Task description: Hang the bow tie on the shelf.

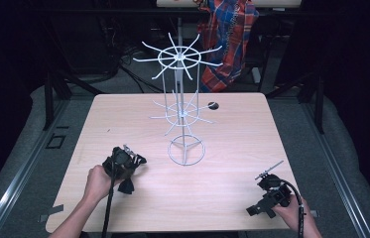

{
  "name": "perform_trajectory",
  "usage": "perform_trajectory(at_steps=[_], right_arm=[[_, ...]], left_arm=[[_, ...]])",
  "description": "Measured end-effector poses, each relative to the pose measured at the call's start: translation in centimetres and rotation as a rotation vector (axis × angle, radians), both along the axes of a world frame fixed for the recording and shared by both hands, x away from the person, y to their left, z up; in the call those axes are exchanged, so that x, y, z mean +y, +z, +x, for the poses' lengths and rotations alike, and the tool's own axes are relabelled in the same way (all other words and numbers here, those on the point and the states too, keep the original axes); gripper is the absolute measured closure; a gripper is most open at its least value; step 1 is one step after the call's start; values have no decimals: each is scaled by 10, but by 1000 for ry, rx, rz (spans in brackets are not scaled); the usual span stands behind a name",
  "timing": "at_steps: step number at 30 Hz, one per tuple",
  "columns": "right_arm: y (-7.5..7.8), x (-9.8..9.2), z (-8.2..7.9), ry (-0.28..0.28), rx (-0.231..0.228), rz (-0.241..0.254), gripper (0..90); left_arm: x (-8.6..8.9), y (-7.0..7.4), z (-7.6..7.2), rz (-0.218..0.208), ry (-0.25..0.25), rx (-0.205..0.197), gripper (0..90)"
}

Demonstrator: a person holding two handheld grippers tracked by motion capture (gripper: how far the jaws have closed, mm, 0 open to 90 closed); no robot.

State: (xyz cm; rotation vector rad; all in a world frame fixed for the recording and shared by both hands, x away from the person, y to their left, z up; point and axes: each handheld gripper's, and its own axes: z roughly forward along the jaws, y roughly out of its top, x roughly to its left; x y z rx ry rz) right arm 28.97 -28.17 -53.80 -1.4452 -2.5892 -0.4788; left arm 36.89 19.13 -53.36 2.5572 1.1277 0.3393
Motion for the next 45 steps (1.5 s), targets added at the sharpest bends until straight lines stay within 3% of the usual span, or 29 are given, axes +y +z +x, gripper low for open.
perform_trajectory(at_steps=[7, 14, 25, 30, 33, 45], right_arm=[[0, 0, 0, -1, -1, -1, 72], [-1, 0, -1, -19, -11, 10, 72], [0, 0, -1, -15, -14, -4, 72], [-1, 0, -1, -16, -9, 13, 72], [0, 0, 0, 13, 3, -16, 72], [-1, 1, 0, 1, 3, 3, 72]], left_arm=[[-1, 3, -2, 12, -13, -23, 822], [1, 16, -6, -24, -10, -92, 822], [0, 28, -12, -58, -15, -159, 821], [2, 34, -14, -92, -10, -187, 820], [2, 38, -16, -114, -12, -203, 819], [-1, 52, -20, -182, -9, -269, 819]])
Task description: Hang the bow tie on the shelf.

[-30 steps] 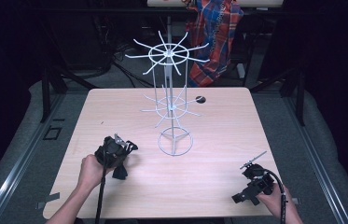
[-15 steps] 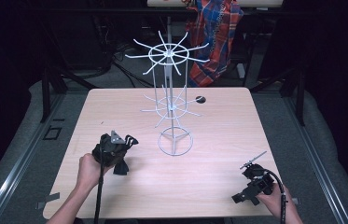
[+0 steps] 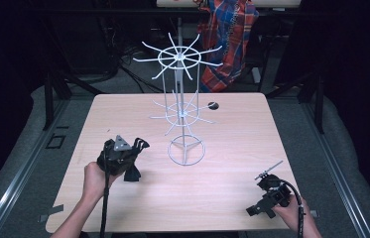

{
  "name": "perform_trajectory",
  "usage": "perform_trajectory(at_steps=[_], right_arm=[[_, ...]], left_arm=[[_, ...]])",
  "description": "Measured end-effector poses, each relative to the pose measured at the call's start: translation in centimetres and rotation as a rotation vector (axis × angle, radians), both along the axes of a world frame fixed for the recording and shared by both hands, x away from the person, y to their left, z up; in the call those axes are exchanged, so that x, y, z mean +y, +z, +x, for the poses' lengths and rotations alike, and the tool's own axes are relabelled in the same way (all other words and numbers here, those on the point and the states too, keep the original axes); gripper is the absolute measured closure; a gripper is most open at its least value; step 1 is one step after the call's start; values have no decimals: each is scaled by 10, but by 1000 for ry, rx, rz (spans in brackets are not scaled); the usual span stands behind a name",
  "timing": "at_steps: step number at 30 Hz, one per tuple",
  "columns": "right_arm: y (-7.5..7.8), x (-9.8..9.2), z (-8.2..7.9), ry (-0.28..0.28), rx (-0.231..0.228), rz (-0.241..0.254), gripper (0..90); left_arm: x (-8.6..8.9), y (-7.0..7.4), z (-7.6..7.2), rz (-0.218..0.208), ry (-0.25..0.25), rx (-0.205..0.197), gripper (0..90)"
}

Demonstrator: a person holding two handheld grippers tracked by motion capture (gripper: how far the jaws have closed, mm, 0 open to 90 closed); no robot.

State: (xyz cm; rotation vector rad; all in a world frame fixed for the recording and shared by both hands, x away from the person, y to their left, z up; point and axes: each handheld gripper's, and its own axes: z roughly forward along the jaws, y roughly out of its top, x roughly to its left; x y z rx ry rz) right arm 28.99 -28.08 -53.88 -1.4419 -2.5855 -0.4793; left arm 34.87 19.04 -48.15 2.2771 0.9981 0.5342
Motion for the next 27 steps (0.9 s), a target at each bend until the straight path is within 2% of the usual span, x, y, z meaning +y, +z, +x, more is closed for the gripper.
perform_trajectory(at_steps=[4, 5, 9, 10, 13, 14, 17, 18, 23, 24, 27], right_arm=[[1, -1, 1, 14, 1, -18, 72], [1, -1, 0, 1, -2, -4, 72], [1, -1, 0, -6, -4, -3, 72], [1, -2, 2, 16, 0, -25, 72], [0, 0, 1, 5, 0, -10, 72], [0, 0, 1, 7, 1, -10, 71], [1, 0, 2, 20, 5, -26, 71], [1, 0, 2, 25, 6, -32, 71], [1, 0, 2, 24, 5, -32, 71], [0, 2, 0, 4, 1, -8, 72], [1, 3, 0, 5, -2, -8, 72]], left_arm=[[2, 3, 2, -22, 10, -13, 819], [3, 4, 3, -40, 16, -21, 819], [5, 8, 6, -68, 28, -33, 819], [5, 10, 7, -82, 33, -51, 819], [6, 13, 8, -101, 43, -65, 819], [6, 15, 10, -132, 52, -78, 819], [5, 17, 13, -155, 56, -84, 819], [3, 20, 15, -181, 51, -85, 819], [-1, 26, 14, -202, 42, -120, 819], [-1, 26, 13, -204, 40, -120, 819], [2, 27, 12, -219, 39, -123, 819]])
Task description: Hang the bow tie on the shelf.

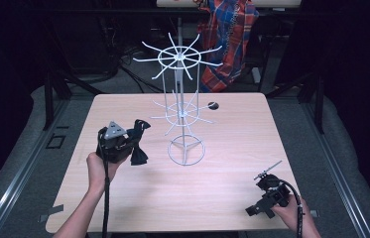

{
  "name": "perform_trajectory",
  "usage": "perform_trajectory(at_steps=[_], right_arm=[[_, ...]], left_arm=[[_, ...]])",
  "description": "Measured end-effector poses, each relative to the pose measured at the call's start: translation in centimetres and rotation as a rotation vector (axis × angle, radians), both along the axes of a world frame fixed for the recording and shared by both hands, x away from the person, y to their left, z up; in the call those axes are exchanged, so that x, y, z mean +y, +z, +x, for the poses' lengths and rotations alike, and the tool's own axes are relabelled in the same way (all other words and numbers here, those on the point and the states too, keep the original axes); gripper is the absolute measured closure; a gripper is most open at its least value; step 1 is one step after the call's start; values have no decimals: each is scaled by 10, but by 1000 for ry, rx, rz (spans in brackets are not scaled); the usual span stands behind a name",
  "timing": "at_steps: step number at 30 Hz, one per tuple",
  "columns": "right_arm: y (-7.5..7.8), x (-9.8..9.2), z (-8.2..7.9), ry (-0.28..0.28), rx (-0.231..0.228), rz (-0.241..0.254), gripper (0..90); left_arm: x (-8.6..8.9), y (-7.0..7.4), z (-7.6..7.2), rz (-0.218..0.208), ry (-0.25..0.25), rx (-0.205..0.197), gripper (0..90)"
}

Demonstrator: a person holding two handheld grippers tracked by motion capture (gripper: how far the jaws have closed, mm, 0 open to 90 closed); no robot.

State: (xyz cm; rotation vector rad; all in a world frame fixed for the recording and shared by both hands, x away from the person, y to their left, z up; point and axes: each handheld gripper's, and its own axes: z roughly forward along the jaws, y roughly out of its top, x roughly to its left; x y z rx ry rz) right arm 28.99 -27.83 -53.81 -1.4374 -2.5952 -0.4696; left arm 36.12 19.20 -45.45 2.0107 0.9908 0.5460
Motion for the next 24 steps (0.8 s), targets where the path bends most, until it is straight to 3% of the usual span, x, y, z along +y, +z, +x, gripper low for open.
perform_trajectory(at_steps=[1, 4, 5, 9, 11, 16, 22, 24], right_arm=[[0, 0, 0, 2, -1, -1, 71], [1, 0, 0, 13, 1, -16, 72], [0, 1, 0, -4, -3, 0, 72], [1, 0, 1, 25, 8, -26, 72], [0, 0, -1, 2, 2, 3, 72], [1, 0, -2, 1, -1, -5, 72], [1, -2, -2, 16, 8, -22, 67], [1, -1, -3, 1, -2, 3, 67]], left_arm=[[3, 1, -1, -22, 3, -2, 819], [6, 2, -2, -35, 2, -6, 819], [8, 3, -2, -47, 6, -9, 819], [10, 7, -4, -90, 6, -29, 819], [11, 8, -4, -95, 4, -30, 819], [12, 9, -4, -124, 0, -35, 820], [13, 16, -7, -176, -9, -74, 819], [12, 18, -8, -192, -22, -92, 819]])
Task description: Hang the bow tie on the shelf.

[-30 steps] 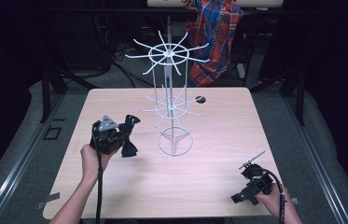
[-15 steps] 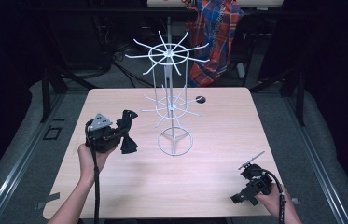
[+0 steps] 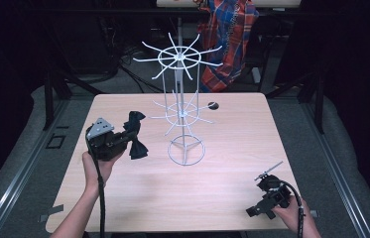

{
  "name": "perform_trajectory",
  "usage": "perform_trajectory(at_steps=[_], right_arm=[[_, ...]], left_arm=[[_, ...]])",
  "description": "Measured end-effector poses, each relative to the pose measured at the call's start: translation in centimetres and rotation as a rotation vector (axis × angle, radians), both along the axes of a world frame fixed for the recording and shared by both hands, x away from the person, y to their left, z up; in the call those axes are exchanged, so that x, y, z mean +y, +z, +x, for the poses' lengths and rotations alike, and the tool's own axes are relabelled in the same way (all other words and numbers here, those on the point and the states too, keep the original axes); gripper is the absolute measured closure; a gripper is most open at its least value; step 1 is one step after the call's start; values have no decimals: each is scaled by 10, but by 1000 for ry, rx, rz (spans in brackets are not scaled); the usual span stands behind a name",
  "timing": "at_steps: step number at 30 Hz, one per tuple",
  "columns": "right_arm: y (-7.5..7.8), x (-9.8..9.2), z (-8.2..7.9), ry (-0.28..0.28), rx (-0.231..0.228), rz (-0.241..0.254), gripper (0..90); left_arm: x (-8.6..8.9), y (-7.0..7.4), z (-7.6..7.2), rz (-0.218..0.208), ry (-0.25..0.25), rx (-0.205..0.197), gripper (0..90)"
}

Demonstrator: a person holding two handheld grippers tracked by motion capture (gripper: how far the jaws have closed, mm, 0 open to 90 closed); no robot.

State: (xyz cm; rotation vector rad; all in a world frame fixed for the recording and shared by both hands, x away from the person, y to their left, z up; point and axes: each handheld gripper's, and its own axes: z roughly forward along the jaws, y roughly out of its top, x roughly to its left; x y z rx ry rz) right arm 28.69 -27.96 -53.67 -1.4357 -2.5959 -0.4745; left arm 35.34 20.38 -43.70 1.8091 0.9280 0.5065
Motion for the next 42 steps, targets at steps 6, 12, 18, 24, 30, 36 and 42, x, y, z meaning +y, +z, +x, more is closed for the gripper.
perform_trajectory(at_steps=[6, 12, 18, 24, 30, 36, 42], right_arm=[[-2, 1, -1, 2, 4, 11, 67], [-1, 1, -2, -14, -8, -6, 67], [-4, 2, -4, -32, -10, 13, 67], [-2, 1, -2, 9, 17, -18, 68], [-2, -1, -1, 15, 12, -29, 68], [-1, 0, -1, -5, 5, -15, 67], [-2, -1, -1, -7, 1, -15, 67]], left_arm=[[-5, 2, -1, -5, -20, -18, 820], [-9, 2, 1, 5, -31, -19, 820], [-14, 0, 5, 17, -34, -7, 819], [-16, 0, 7, 17, -45, -7, 819], [-18, 0, 8, 35, -53, -1, 818], [-20, -2, 11, 36, -62, 5, 818], [-26, -3, 15, 43, -83, 18, 818]])
